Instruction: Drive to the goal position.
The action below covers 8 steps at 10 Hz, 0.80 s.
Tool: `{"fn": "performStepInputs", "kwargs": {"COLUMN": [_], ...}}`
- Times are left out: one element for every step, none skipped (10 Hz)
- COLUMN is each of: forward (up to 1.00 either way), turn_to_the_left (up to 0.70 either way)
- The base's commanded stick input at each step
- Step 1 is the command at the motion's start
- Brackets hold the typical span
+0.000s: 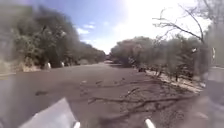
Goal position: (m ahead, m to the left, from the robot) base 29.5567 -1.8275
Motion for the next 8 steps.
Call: {"fn": "performStepInputs", "kwargs": {"forward": [0.70, 0.70, 0.70, 0.55, 0.50, 0.50, 0.50, 0.50], "turn_to_the_left": [0.00, 0.00, 0.00, 0.00, -0.42, -0.50, -0.41, -0.16]}}
